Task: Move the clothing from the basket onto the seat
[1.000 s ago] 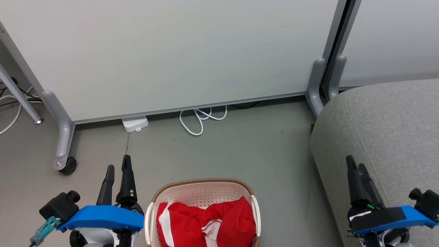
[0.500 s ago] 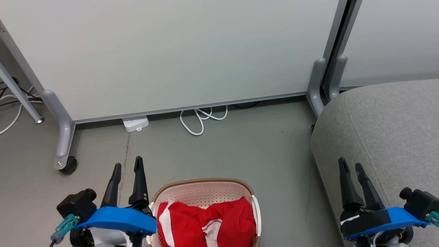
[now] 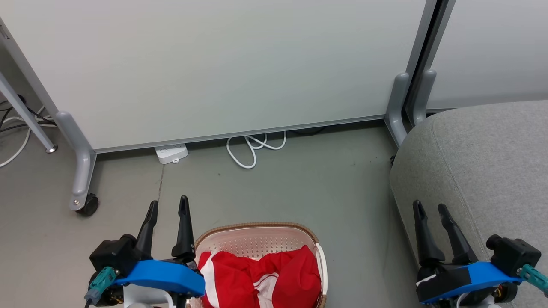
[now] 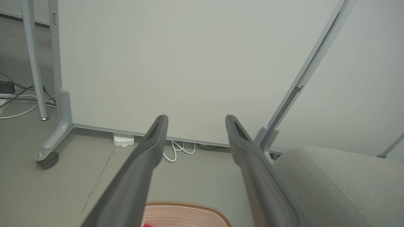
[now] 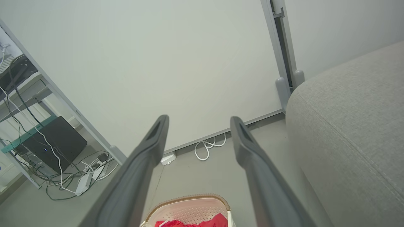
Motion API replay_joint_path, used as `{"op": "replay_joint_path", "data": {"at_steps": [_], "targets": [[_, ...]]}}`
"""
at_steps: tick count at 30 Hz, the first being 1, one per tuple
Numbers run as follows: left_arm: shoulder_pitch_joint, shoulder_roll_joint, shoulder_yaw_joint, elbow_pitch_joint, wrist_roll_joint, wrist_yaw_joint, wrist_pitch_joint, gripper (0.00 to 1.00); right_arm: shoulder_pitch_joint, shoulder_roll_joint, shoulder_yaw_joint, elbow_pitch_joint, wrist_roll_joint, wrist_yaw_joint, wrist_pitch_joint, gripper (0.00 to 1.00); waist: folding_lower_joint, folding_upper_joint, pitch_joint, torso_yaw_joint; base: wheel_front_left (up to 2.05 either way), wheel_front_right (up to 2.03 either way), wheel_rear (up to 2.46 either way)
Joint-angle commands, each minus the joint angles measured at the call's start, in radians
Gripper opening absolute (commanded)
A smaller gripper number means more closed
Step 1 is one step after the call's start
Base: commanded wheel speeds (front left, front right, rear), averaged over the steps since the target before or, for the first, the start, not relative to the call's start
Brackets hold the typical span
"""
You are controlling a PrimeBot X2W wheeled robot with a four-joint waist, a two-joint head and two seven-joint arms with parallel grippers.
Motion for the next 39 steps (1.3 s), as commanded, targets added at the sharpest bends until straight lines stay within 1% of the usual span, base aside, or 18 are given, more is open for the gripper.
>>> {"op": "replay_joint_path", "data": {"at_steps": [1,20,34,39], "targets": [[-0.02,0.006,-0.005,-0.004,0.03,0.005,-0.01,1.0,0.005,-0.006,0.003,-0.005,-0.028,0.002,-0.01,1.0,-0.0001,-0.0001,0.0,0.001,0.0,0.0,0.0],[-0.015,0.006,-0.043,0.011,0.202,0.018,-0.051,1.0,0.007,-0.007,0.023,0.022,-0.2,0.002,-0.052,1.0,-0.0001,-0.0001,-0.004,0.007,0.0,0.0,0.0],[-0.006,0.007,-0.067,0.03,0.303,0.023,-0.079,1.0,0.01,-0.007,0.031,0.051,-0.313,0.002,-0.078,1.0,-0.0001,-0.0001,-0.007,0.016,0.0,0.0,0.0],[-0.005,0.007,-0.072,0.04,0.326,0.019,-0.088,1.0,0.012,-0.007,0.036,0.055,-0.346,0.002,-0.088,1.0,-0.0001,-0.0001,-0.006,0.018,0.0,0.0,0.0]]}}
